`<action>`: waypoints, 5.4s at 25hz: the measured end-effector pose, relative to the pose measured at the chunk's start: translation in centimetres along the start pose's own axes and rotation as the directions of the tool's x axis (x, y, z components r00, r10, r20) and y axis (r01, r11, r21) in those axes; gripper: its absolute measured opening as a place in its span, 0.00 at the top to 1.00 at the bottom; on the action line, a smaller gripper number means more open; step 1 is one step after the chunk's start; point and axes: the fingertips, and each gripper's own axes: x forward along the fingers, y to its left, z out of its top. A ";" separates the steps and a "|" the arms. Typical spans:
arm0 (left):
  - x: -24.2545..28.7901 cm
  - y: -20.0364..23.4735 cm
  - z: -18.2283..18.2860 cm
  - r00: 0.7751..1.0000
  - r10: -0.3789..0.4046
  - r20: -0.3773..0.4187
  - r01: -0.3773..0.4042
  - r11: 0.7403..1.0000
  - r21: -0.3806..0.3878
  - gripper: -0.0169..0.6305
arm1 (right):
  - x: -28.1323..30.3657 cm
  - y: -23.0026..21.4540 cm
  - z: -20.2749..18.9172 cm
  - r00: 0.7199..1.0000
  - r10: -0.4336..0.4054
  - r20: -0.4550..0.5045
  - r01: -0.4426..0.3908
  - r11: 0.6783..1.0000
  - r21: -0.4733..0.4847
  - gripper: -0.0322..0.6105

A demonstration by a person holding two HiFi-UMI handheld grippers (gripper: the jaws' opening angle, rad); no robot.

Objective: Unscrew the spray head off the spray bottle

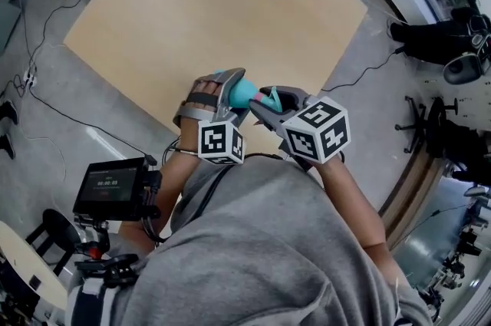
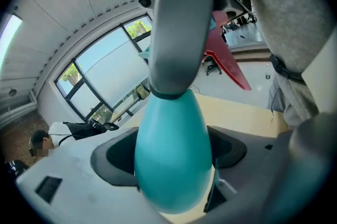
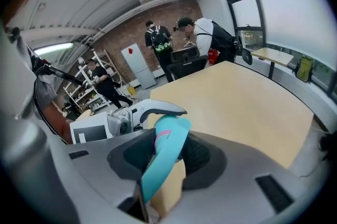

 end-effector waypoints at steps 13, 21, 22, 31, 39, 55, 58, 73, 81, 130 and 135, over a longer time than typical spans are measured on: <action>-4.5 -5.3 3.9 0.790 -0.493 0.364 0.543 0.839 -0.041 0.39 | -3.2 5.8 -3.8 0.958 -0.019 -0.285 -0.284 0.023 -0.958 0.73; -2.0 -1.8 2.8 0.892 -0.296 0.341 0.391 0.885 -0.255 0.38 | -3.7 2.3 -0.5 0.999 -0.053 -0.003 0.008 0.203 -0.979 0.55; -1.6 -1.1 2.4 0.916 -0.245 0.318 0.342 0.891 -0.297 0.38 | -4.4 1.6 0.7 0.998 -0.025 0.060 0.065 0.377 -0.924 0.53; -0.4 3.1 -1.3 0.991 0.127 0.043 -0.112 0.961 -0.253 0.38 | -7.3 -2.4 4.2 0.852 0.036 0.522 -0.264 0.890 0.370 0.51; -0.5 2.8 1.8 0.985 0.160 0.065 -0.154 0.984 -0.086 0.38 | -2.6 -2.0 2.1 0.968 0.005 0.251 -0.049 0.984 0.169 0.58; -5.9 -5.7 4.3 0.661 -0.579 0.478 0.633 0.772 0.059 0.39 | -4.2 6.0 -3.8 0.937 0.141 -0.319 -0.338 0.135 -0.932 0.74; -4.4 -4.2 4.1 0.739 -0.480 0.472 0.553 0.833 -0.018 0.39 | -3.5 4.3 -2.7 0.971 0.067 -0.230 -0.238 0.167 -0.957 0.74; -2.8 3.7 3.3 0.926 0.176 0.335 -0.028 0.915 -0.403 0.39 | -10.0 0.1 6.4 0.769 0.275 0.577 -0.281 0.956 -0.082 0.48; -3.4 0.5 6.9 0.879 0.032 0.475 0.129 0.944 -0.303 0.39 | -5.5 3.6 3.0 0.958 0.223 0.178 -0.068 0.785 -0.615 0.73; 7.5 -11.2 -11.1 0.938 -0.244 0.248 0.328 0.857 -0.398 0.39 | 7.1 -11.4 -9.5 0.966 -0.256 -0.048 0.169 0.756 -0.633 0.74; 7.3 -10.9 -11.4 0.936 -0.241 0.257 0.335 0.836 -0.434 0.39 | 10.0 -11.9 -12.4 0.955 -0.281 -0.094 0.154 0.741 -0.654 0.74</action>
